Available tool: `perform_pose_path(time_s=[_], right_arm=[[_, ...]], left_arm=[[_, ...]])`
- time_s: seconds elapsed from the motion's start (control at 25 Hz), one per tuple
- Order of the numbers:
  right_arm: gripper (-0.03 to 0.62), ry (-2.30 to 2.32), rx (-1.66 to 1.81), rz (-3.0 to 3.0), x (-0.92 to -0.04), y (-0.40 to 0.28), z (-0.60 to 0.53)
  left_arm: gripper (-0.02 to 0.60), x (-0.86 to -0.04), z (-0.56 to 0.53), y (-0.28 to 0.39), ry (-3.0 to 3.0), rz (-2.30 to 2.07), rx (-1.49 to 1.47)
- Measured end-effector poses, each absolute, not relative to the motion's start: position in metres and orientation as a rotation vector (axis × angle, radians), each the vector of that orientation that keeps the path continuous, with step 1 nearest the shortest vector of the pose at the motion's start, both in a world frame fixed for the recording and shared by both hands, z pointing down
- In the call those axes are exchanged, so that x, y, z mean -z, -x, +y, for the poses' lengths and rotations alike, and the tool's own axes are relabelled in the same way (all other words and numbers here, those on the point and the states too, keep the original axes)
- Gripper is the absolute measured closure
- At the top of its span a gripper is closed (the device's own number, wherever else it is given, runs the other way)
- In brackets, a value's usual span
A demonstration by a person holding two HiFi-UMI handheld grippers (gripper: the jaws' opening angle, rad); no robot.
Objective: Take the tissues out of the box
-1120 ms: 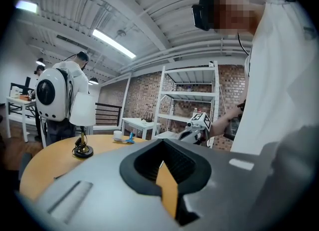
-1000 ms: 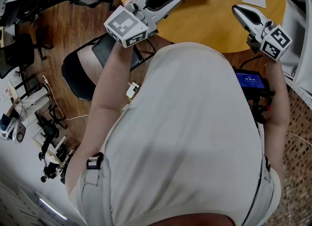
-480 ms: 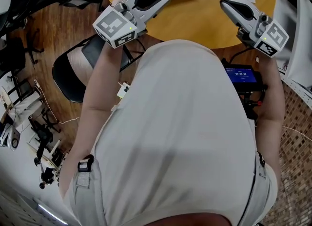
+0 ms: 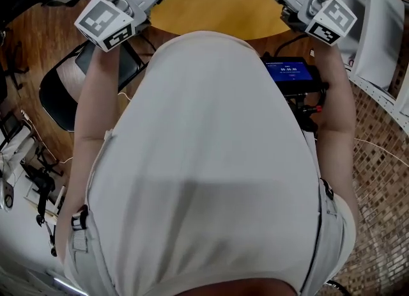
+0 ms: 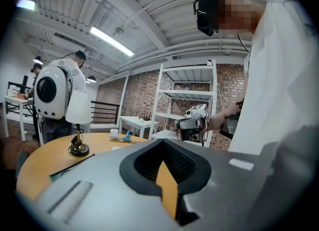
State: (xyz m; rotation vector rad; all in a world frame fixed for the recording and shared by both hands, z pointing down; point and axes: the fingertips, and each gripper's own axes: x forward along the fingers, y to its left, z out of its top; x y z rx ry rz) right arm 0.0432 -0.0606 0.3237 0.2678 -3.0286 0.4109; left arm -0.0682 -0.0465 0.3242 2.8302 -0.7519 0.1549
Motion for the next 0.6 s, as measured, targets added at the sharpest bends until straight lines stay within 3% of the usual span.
perform_pose_path(time_s=[0.6], right_arm=[[0.599, -0.252, -0.424, -3.020, -0.3328, -0.0446, -0.0554]], left_arm=[[0.581, -0.3321, -0.0426, 0.0641, -2.828, -0.755, -0.105]])
